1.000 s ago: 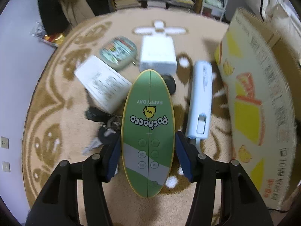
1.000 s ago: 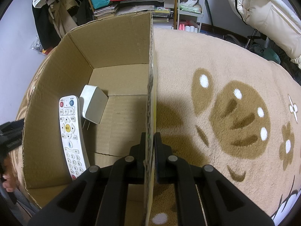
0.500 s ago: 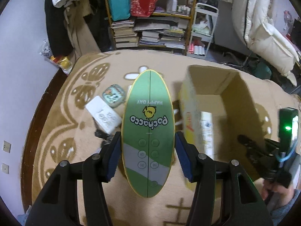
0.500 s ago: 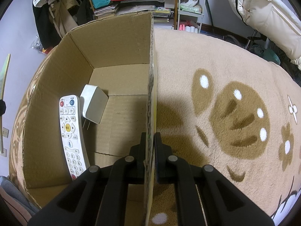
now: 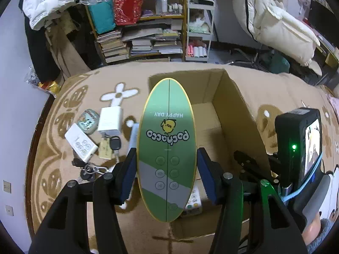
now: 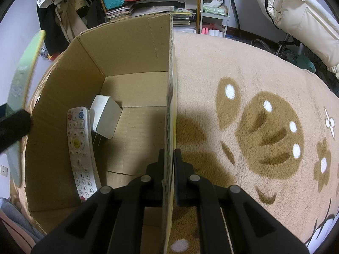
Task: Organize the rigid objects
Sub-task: 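Carry the surfboard keychain with the left gripper into the box and release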
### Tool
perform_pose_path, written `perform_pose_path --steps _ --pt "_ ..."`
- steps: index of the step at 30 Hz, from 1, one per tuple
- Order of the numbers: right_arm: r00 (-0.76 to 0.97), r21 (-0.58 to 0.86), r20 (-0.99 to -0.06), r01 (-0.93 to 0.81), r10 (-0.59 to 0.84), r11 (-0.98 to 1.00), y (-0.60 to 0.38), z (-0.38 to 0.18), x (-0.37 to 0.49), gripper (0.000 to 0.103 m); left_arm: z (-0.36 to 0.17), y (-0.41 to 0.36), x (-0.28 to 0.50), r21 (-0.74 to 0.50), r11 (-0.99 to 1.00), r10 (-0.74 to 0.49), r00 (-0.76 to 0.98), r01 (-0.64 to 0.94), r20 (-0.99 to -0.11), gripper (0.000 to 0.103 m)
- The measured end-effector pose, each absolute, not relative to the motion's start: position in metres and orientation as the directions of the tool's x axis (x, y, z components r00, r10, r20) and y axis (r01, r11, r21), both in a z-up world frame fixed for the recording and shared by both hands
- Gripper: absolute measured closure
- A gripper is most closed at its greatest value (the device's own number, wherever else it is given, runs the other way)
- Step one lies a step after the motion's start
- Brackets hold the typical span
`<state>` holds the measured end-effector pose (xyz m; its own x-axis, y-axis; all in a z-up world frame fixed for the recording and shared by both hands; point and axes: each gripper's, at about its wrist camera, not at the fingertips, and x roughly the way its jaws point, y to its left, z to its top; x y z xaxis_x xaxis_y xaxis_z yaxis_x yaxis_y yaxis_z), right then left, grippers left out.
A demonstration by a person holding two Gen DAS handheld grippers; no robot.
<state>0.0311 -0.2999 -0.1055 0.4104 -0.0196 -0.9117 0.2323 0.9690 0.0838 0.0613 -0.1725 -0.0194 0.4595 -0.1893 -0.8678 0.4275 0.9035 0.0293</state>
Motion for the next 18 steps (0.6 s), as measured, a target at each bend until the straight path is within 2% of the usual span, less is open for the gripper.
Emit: perform_pose_path --steps 7,13,18 --pt "0.41 0.083 -0.912 0.232 -0.02 0.969 -0.3 -0.105 0.032 0.095 -0.037 -0.191 0.059 0.022 0.881 -0.205 0.423 0.472 -0.883 0.049" --pt "0.414 0.083 -0.91 0.231 -0.021 0.969 -0.298 -0.106 0.03 0.095 -0.045 -0.2 0.056 0.077 0.87 -0.158 0.424 0.487 -0.892 0.048" --pt "0.414 0.069 -0.91 0.223 -0.03 0.972 -0.292 -0.106 0.028 0.095 -0.042 -0.196 0.056 0.055 0.869 -0.172 0.404 0.492 -0.898 0.048"
